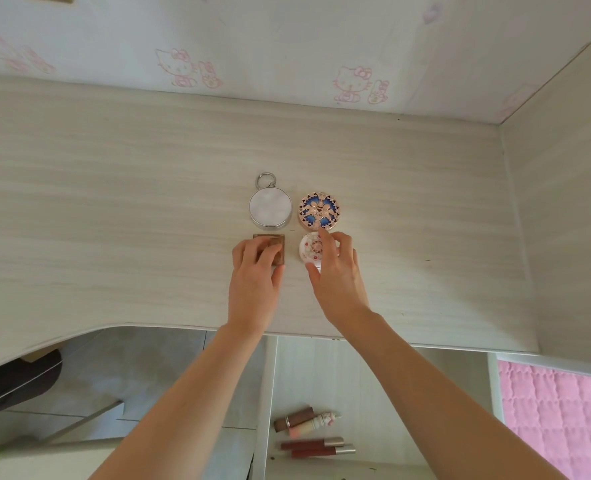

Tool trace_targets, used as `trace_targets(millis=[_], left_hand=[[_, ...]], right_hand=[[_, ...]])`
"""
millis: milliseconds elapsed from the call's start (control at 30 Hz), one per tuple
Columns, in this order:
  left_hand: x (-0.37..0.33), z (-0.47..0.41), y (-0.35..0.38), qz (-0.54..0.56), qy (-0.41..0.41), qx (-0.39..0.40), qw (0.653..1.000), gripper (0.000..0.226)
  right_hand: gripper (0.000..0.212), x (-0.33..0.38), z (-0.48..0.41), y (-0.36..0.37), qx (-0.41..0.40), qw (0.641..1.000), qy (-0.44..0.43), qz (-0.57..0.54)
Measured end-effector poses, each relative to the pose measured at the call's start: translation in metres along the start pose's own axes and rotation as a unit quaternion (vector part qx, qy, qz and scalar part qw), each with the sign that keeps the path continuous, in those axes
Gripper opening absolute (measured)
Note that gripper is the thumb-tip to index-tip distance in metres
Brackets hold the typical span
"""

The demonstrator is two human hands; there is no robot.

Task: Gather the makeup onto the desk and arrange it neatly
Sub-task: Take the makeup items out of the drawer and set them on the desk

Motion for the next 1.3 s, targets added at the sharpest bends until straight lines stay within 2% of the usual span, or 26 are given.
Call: trace_targets(millis=[333, 433, 567, 900, 1000, 1167, 1300], left_hand=[[-0.003, 0.007, -0.005, -0.023, 0.019, -0.018, 0.999, 0.047], [-0.009, 0.024, -0.009, -0.009, 0.037, -0.036, 0.999, 0.04], [-0.013, 0.066, -0.009, 0.019, 0.064, -0.05, 0.997, 0.031], [-0.005, 0.196, 0.014, -0.008, -0.014, 0.008, 1.0, 0.029], [-0.001, 0.226, 0.023, -0.02, -0.033, 0.039, 0.998, 0.029], [0.004, 0.255, 0.044, -0.018, -0.06, 0.098, 0.993, 0.023], [0.011, 0.26, 0.062, -0.042, -0.099, 0.164, 0.981, 0.03]], right_hand=[[0.071, -0.007, 0.011, -0.005, -0.011, 1.0, -0.015, 0.005], [0.067, -0.01, 0.031, -0.01, -0.018, 0.999, -0.028, 0.017], [0.057, -0.015, 0.073, -0.015, -0.03, 0.994, -0.089, 0.063], [0.048, -0.047, 0.191, -0.015, -0.018, 0.984, -0.167, 0.067], [0.048, -0.06, 0.223, -0.006, 0.023, 0.984, -0.164, 0.059], [0.045, -0.087, 0.261, 0.017, 0.193, 0.977, -0.091, 0.013], [0.041, -0.105, 0.28, 0.037, 0.277, 0.96, -0.039, -0.017]])
Point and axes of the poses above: each hand's wrist, its own z-axis away from the middle knuckle, its own y-axis out of the palm, x = y × z, the point moved 1 cm from there along -z, towards the middle knuckle, and after that the axes turned 15 degrees about -y, right-handed, at the moved point
